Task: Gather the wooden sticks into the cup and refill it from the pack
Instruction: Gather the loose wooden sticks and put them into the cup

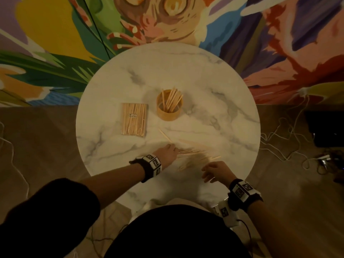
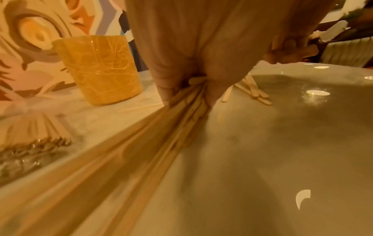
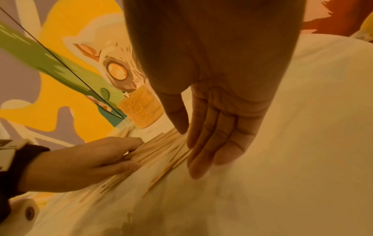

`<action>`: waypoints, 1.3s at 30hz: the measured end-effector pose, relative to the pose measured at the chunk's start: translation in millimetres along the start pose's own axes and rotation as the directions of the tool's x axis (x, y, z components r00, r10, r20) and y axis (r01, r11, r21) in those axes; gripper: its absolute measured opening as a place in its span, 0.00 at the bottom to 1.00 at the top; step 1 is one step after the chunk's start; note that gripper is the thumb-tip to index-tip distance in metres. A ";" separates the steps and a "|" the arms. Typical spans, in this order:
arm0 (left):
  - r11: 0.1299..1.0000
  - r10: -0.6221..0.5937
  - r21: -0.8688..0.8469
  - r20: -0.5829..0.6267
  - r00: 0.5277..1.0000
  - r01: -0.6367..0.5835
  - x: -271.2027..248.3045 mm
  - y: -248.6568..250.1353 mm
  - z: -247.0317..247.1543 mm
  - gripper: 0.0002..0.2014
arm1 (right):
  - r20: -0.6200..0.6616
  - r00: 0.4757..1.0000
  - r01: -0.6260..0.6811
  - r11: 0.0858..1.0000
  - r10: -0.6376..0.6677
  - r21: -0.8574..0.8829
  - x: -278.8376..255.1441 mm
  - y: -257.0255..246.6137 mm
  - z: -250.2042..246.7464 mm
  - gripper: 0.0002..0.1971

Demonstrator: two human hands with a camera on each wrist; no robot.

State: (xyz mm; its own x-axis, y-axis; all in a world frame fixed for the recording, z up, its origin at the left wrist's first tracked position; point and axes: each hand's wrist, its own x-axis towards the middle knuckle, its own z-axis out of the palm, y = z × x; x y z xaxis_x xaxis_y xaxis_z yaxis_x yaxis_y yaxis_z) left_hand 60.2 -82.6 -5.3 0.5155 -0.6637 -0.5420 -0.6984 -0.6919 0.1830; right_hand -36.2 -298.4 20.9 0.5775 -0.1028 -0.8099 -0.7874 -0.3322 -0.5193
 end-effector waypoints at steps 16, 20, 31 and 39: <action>0.970 0.215 -0.110 -0.041 0.976 -0.218 -5.9 -32.5 -52.7 0.10 | -0.350 0.878 0.270 0.942 -0.325 -0.198 16.1 -73.4 -4.7 0.21; 0.964 0.239 -0.111 -0.035 0.970 -0.241 -7.1 -35.5 -50.3 0.06 | -0.397 0.882 0.256 0.965 -0.255 -0.052 25.3 -71.1 -9.9 0.15; 0.790 0.222 -0.580 -0.032 0.974 -0.199 -18.5 -31.3 -52.2 0.04 | -0.197 0.955 0.283 0.873 -0.220 0.398 14.4 -75.5 -18.0 0.07; 0.355 0.116 -0.918 0.229 0.966 0.175 -23.4 -23.0 -62.6 0.14 | -0.265 0.934 0.328 0.863 -0.237 0.385 3.9 -75.3 -21.7 0.04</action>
State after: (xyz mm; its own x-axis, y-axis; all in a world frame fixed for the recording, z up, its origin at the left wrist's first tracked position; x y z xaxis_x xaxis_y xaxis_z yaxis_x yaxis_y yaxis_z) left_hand 95.3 -68.9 54.5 0.3031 -0.6567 -0.6906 0.2985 -0.6228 0.7232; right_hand 30.1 -294.2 62.7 0.7838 -0.2660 -0.5611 -0.5726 0.0403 -0.8189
